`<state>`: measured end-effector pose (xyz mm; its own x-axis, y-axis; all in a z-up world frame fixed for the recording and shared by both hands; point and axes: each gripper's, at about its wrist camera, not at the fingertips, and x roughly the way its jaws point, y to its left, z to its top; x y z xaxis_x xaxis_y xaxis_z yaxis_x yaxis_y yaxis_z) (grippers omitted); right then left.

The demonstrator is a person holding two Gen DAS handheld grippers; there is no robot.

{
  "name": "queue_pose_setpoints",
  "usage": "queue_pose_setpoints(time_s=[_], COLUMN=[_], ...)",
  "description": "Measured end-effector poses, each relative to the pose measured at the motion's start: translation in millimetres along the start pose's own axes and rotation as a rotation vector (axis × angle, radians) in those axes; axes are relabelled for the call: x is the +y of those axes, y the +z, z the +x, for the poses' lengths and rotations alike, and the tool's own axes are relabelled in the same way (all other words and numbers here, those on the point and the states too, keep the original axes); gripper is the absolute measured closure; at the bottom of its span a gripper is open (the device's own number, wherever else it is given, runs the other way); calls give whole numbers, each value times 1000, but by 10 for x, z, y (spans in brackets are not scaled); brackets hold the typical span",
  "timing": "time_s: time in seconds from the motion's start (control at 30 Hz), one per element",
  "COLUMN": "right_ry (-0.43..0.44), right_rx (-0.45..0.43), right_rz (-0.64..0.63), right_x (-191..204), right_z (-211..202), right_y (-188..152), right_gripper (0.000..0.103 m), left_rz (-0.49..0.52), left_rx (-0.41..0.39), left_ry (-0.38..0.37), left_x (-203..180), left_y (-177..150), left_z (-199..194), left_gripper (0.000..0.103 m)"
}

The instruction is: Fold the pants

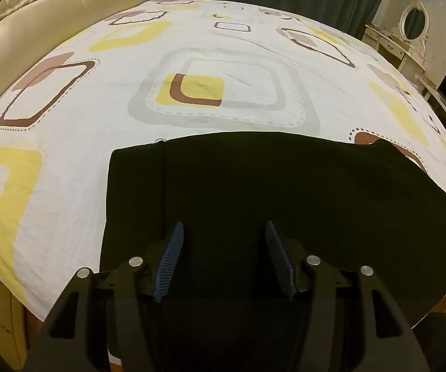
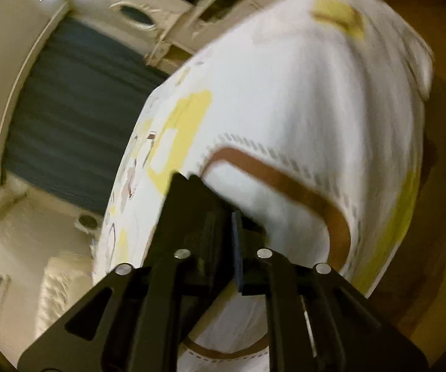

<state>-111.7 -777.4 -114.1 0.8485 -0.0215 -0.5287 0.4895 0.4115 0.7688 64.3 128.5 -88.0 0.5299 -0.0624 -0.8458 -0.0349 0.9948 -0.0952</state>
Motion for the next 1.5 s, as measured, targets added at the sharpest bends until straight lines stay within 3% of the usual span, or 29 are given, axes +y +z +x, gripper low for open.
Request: queue_pose_setpoints(time_s=[0.1, 0.17, 0.3, 0.4, 0.63, 0.67, 0.73, 0.77, 0.8, 0.93, 1.03, 1.5], right_ry=[45, 66, -1, -49, 36, 24, 38, 15, -11, -62, -107, -82], right_rx=[56, 126, 257, 318, 463, 477, 525, 547, 566, 586, 553, 450], right_rz=[-92, -161, -262, -277, -327, -362, -374, -394, -424, -488, -508, -610], right_x=[205, 354, 457, 382, 438, 502, 546, 576, 614, 746, 838, 1768], right_z=[97, 271, 660, 861, 1037, 1066, 1086, 1109, 1119, 1053, 900, 342], right_y=[240, 372, 507, 524, 296, 240, 186, 157, 114, 25, 37, 28], right_gripper=[53, 46, 44, 44, 38, 40, 61, 78, 82, 85, 87, 87], left_rz=[14, 22, 11, 15, 7, 10, 10, 8, 10, 0, -5, -5], left_rx=[-8, -18, -32, -54, -50, -49, -48, -47, -48, -42, -37, -8], left_ry=[6, 9, -7, 4, 9, 12, 12, 11, 13, 16, 16, 26], left_x=[-25, -34, -16, -1, 30, 28, 39, 42, 43, 63, 76, 33], left_y=[4, 2, -3, -10, 4, 3, -4, -7, -8, -16, -21, -24], left_z=[-7, -19, -52, -82, -54, -43, -33, -31, -29, -24, -19, 20], left_gripper=[47, 47, 46, 39, 38, 38, 38, 38, 37, 33, 31, 18])
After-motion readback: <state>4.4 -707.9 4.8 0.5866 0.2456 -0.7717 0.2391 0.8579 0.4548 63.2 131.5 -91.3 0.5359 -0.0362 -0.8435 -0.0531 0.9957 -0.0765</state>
